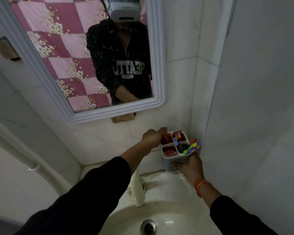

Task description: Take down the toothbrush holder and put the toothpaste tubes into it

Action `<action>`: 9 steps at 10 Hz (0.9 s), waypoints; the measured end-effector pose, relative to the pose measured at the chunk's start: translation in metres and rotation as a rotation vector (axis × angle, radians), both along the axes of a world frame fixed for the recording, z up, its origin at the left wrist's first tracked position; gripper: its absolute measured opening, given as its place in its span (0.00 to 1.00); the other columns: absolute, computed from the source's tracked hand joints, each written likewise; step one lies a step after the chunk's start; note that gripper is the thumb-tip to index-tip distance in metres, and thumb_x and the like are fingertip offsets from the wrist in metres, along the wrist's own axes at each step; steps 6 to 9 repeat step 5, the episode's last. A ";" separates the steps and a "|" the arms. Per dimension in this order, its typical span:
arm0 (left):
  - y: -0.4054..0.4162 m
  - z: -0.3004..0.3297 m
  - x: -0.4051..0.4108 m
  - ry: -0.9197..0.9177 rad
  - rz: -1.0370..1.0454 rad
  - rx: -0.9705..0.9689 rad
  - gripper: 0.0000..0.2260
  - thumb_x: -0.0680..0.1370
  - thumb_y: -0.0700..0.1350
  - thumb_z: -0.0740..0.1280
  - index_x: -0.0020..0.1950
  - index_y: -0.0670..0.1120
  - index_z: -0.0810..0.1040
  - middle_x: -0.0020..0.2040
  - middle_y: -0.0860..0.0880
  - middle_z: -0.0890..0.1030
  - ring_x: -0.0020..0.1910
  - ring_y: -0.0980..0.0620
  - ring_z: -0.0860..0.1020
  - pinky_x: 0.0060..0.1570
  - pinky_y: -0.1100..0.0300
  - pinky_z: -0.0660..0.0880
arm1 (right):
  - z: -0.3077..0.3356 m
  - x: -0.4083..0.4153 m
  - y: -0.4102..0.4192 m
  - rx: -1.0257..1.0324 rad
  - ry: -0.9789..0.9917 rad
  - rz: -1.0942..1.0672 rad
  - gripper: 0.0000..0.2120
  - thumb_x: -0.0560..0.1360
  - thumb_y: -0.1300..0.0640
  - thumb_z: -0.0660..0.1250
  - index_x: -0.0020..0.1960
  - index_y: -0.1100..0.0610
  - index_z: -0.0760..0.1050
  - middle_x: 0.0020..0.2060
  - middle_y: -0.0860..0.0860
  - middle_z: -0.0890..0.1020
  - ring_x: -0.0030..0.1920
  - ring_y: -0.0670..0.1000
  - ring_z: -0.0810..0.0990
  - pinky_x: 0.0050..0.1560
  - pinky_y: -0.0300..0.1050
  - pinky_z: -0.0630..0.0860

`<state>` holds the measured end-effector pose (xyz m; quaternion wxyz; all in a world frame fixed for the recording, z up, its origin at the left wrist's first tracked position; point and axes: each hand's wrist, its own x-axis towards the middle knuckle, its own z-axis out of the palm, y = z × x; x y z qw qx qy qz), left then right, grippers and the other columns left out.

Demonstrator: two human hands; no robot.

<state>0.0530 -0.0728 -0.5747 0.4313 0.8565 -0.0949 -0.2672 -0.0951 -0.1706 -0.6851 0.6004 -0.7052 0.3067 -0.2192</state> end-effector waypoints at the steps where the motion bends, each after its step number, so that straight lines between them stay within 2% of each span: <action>1: -0.008 -0.007 -0.006 0.081 0.096 -0.095 0.26 0.69 0.68 0.67 0.43 0.44 0.81 0.40 0.46 0.82 0.39 0.46 0.80 0.46 0.57 0.79 | -0.003 0.007 -0.014 -0.001 0.030 -0.012 0.43 0.64 0.76 0.81 0.75 0.63 0.70 0.66 0.59 0.81 0.61 0.55 0.82 0.60 0.40 0.81; 2: -0.010 -0.012 -0.011 0.094 0.138 -0.148 0.26 0.65 0.66 0.67 0.42 0.43 0.82 0.37 0.45 0.81 0.38 0.45 0.79 0.44 0.56 0.76 | -0.004 0.012 -0.021 0.017 0.037 -0.028 0.45 0.67 0.77 0.78 0.80 0.63 0.64 0.70 0.60 0.79 0.66 0.58 0.80 0.66 0.43 0.77; 3: -0.006 -0.012 -0.014 0.142 0.142 -0.202 0.22 0.69 0.63 0.69 0.43 0.43 0.81 0.42 0.44 0.82 0.41 0.46 0.80 0.46 0.55 0.79 | 0.004 0.012 -0.024 0.054 0.110 0.014 0.40 0.71 0.70 0.79 0.79 0.63 0.66 0.70 0.61 0.79 0.66 0.57 0.80 0.61 0.41 0.76; 4: 0.000 -0.015 -0.014 0.129 0.112 -0.191 0.18 0.77 0.59 0.69 0.46 0.43 0.77 0.53 0.42 0.81 0.56 0.42 0.81 0.63 0.48 0.79 | 0.011 0.012 -0.018 0.086 0.078 -0.048 0.40 0.75 0.72 0.73 0.83 0.59 0.61 0.74 0.59 0.76 0.69 0.57 0.78 0.60 0.36 0.73; 5: 0.015 -0.002 -0.029 -0.051 0.045 -0.001 0.23 0.79 0.61 0.65 0.57 0.41 0.79 0.57 0.42 0.81 0.57 0.42 0.80 0.58 0.52 0.78 | 0.016 -0.001 -0.006 0.096 0.207 -0.124 0.40 0.74 0.69 0.74 0.82 0.58 0.63 0.75 0.59 0.76 0.73 0.62 0.76 0.70 0.48 0.72; 9: 0.015 -0.002 -0.029 -0.051 0.045 -0.001 0.23 0.79 0.61 0.65 0.57 0.41 0.79 0.57 0.42 0.81 0.57 0.42 0.80 0.58 0.52 0.78 | 0.016 -0.001 -0.006 0.096 0.207 -0.124 0.40 0.74 0.69 0.74 0.82 0.58 0.63 0.75 0.59 0.76 0.73 0.62 0.76 0.70 0.48 0.72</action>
